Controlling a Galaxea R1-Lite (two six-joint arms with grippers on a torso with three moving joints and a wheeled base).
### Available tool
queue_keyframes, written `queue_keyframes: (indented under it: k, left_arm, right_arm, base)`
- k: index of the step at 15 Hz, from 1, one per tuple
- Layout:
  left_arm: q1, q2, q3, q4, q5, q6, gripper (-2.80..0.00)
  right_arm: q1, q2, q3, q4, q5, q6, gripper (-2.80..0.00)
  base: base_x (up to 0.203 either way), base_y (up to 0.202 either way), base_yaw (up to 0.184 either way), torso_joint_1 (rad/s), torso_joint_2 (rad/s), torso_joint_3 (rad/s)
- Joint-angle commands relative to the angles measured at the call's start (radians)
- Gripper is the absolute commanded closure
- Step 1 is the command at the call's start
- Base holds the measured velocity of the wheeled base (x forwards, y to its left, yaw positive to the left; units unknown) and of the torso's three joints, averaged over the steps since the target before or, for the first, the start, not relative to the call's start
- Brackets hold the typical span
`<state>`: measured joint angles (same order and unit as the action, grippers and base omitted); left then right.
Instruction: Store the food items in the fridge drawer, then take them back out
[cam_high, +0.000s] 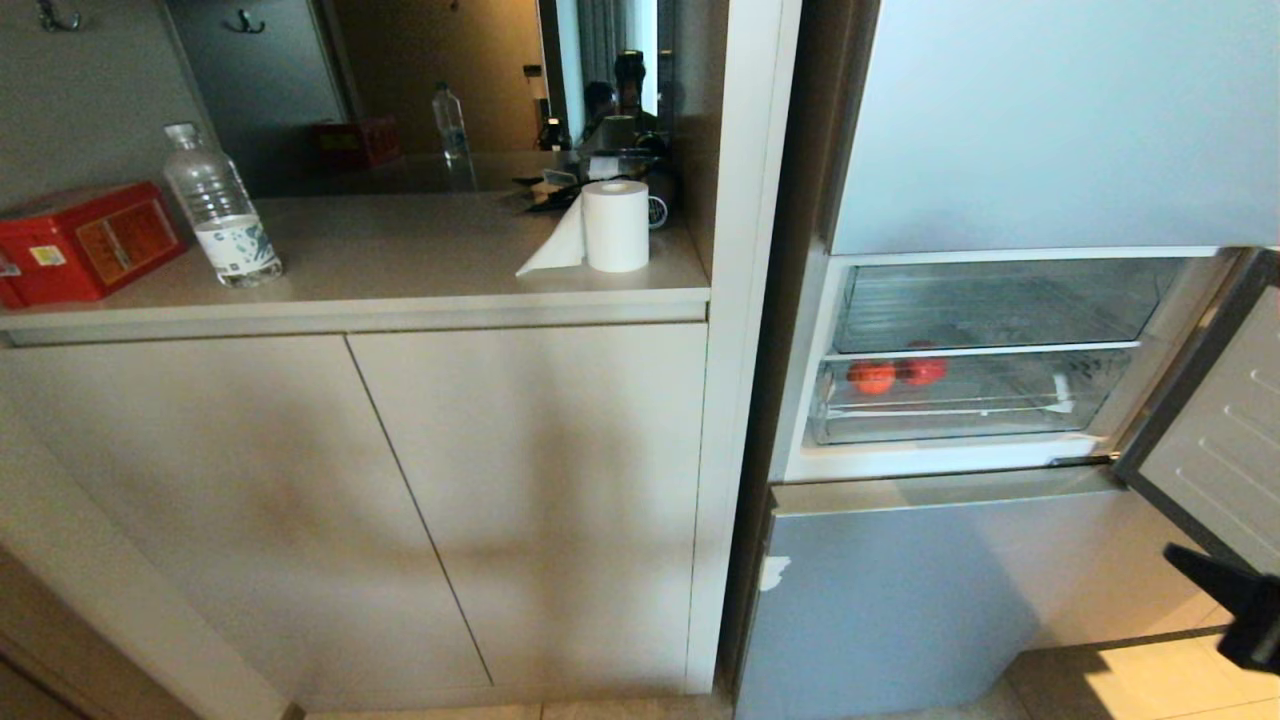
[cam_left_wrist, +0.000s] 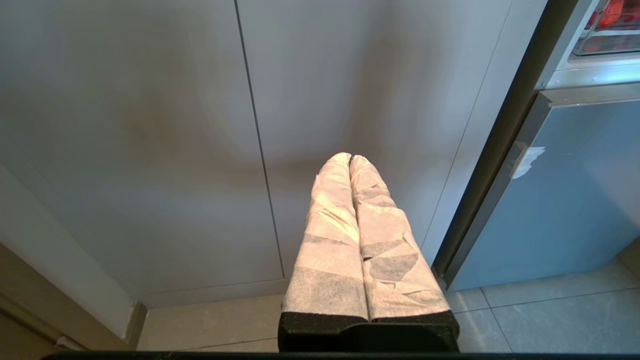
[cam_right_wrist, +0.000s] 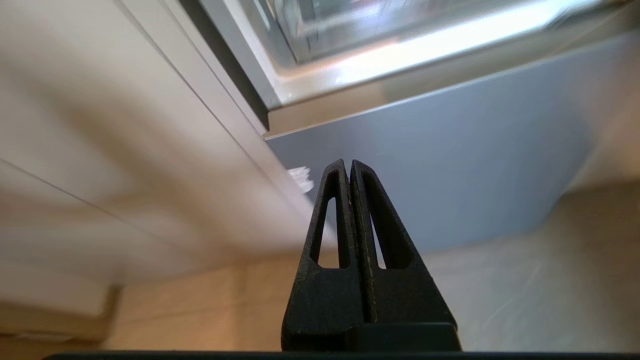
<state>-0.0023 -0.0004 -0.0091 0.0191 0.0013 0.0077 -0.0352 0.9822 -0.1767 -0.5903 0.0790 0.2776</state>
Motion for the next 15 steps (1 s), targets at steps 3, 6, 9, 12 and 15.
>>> queue_keyframes:
  k: [3, 6, 9, 12, 15]
  left_arm:
    - [0.001, 0.0, 0.0, 0.001, 0.0, 0.0, 0.0]
    - [0.001, 0.0, 0.0, -0.001, 0.0, -0.002, 0.0]
    - [0.001, 0.0, 0.0, 0.001, 0.0, 0.0, 0.0]
    - [0.001, 0.0, 0.0, 0.001, 0.0, 0.0, 0.0]
    - [0.001, 0.0, 0.0, 0.0, 0.0, 0.0, 0.0]
  right_arm:
    - [0.009, -0.71, 0.127, 0.328, -0.021, -0.147, 0.0]
    - [0.017, -0.952, 0.158, 0.516, -0.065, -0.245, 0.0]
    - [0.022, -0.981, 0.177, 0.593, -0.102, -0.277, 0.0]
    - [0.023, -0.981, 0.177, 0.593, -0.107, -0.261, 0.0]
    - [0.021, -0.981, 0.177, 0.593, -0.107, -0.261, 0.0]
  base:
    - [0.0, 0.0, 0.0, 0.0, 0.0, 0.0]
    - [0.0, 0.0, 0.0, 0.0, 0.0, 0.0]
    - [0.0, 0.0, 0.0, 0.0, 0.0, 0.0]
    - [0.0, 0.0, 0.0, 0.0, 0.0, 0.0]
    - [0.0, 0.0, 0.0, 0.0, 0.0, 0.0]
